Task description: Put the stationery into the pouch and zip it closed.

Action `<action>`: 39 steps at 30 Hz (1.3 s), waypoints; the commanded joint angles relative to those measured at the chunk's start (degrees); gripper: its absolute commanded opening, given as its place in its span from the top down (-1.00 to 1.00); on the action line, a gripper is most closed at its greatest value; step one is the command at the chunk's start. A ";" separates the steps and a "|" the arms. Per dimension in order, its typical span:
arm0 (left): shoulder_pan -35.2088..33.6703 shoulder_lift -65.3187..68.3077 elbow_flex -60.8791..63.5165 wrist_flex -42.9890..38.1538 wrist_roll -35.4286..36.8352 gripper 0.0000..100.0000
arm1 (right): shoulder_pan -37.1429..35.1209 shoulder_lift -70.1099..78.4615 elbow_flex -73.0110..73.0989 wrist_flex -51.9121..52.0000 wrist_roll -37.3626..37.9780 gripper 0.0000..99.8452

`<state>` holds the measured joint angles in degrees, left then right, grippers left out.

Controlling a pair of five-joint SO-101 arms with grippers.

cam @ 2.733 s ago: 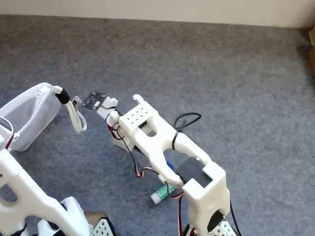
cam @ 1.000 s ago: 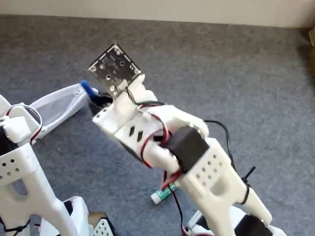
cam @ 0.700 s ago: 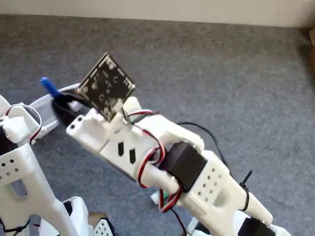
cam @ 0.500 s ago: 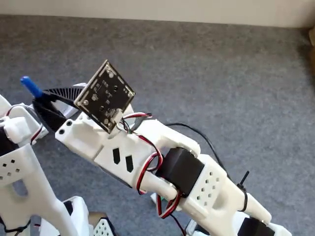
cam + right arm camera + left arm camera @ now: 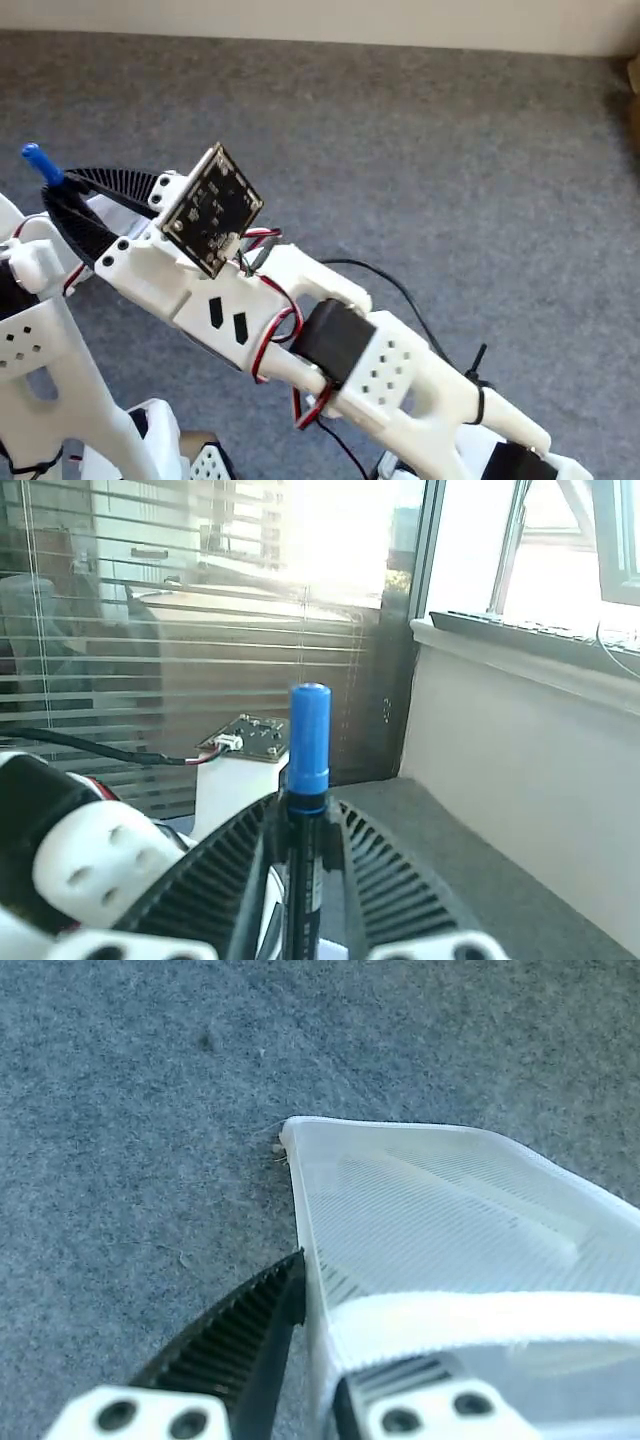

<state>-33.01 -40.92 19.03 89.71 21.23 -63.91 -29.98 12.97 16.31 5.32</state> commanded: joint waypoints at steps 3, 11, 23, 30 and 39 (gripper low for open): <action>1.19 0.22 0.22 -0.09 0.26 0.99 | 1.80 -2.42 2.51 -10.42 -0.18 0.98; 1.19 0.22 0.22 0.00 0.26 0.99 | 6.20 -1.71 2.95 -16.57 -0.44 0.98; 1.19 0.22 0.22 0.00 0.26 0.99 | 6.02 1.36 13.05 -33.10 -0.44 0.98; 1.19 0.22 0.22 0.09 0.26 0.99 | 5.93 5.76 15.78 -33.27 -0.44 0.98; 1.19 0.22 0.22 0.09 0.26 0.99 | 6.29 7.69 15.96 -32.92 -10.99 0.98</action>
<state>-33.01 -40.92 19.03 89.71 21.23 -58.73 -21.54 29.93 -15.69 0.40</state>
